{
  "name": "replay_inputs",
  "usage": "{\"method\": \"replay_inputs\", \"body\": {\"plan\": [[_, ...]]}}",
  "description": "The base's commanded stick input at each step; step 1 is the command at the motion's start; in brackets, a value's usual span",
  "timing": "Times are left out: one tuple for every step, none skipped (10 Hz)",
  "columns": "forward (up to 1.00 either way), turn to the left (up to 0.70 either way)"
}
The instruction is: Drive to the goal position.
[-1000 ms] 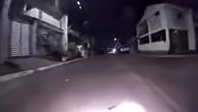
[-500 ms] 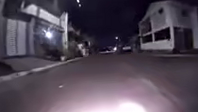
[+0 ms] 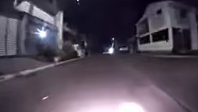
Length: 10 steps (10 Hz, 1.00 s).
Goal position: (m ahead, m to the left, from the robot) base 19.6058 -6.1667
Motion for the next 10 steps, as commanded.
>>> {"method": "replay_inputs", "body": {"plan": [[1.00,0.00],[1.00,0.00],[1.00,0.00],[1.00,0.00],[1.00,0.00],[1.00,0.00],[1.00,0.00],[1.00,0.00],[1.00,0.00],[1.00,0.00]]}}
